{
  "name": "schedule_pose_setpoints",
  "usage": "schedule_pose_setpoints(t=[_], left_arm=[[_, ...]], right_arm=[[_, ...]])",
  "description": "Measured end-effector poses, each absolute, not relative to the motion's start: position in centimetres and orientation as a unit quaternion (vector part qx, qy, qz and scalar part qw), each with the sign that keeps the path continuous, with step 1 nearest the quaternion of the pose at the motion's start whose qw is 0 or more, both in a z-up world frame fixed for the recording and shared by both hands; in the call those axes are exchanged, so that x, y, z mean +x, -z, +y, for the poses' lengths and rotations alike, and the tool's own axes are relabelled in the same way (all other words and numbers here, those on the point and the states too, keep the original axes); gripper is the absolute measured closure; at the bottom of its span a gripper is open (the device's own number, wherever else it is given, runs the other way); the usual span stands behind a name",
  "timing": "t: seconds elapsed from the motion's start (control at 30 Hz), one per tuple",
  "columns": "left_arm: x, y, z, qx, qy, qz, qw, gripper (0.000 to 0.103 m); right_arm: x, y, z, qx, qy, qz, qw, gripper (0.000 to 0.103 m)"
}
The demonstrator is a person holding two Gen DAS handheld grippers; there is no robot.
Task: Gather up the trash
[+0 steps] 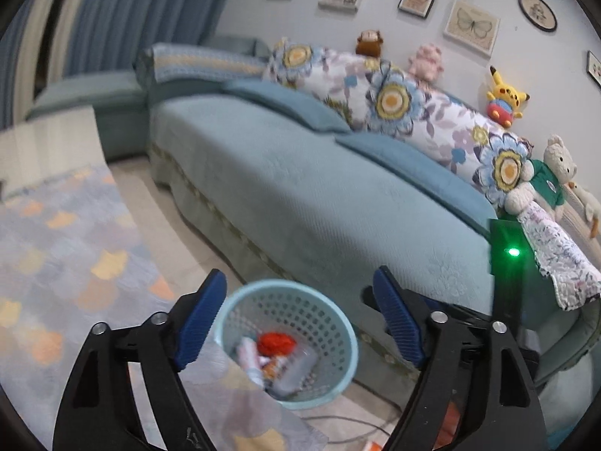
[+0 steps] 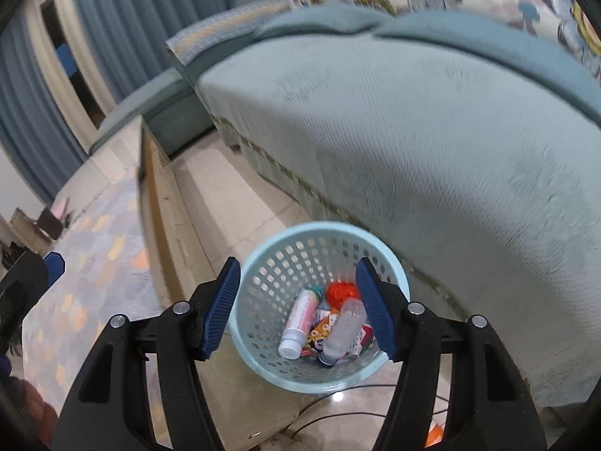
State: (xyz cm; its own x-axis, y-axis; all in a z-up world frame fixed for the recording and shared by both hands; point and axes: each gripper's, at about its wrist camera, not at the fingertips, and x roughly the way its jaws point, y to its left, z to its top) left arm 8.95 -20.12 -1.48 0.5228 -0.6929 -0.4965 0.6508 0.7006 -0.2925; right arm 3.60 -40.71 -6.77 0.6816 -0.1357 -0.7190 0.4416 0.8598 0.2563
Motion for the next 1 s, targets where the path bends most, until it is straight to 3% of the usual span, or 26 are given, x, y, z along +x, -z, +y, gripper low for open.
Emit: schedule_pose_setpoints(t=[0.23, 0.47, 0.67, 1.0], left_arm=[[4.3, -2.7, -15.3, -0.029, 0.332, 0.238, 0.912, 0.016], [0.4, -3.0, -11.9, -0.023, 0.271, 0.196, 0.942, 0.008], [-0.7, -1.6, -12.5, -0.008, 0.284, 0.198, 0.938, 0.008], [-0.4, -0.7, -12.6, 0.024, 0.271, 0.190, 0.943, 0.008]], right_arm=[[-1.5, 1.3, -36.4, 0.134, 0.163, 0.324, 0.922, 0.028], [-5.8, -1.2, -31.9, 0.085, 0.211, 0.269, 0.936, 0.027], [-7.7, -2.1, -29.9, 0.068, 0.222, 0.210, 0.950, 0.023], [-7.4, -1.9, -29.0, 0.071, 0.228, 0.205, 0.949, 0.022]])
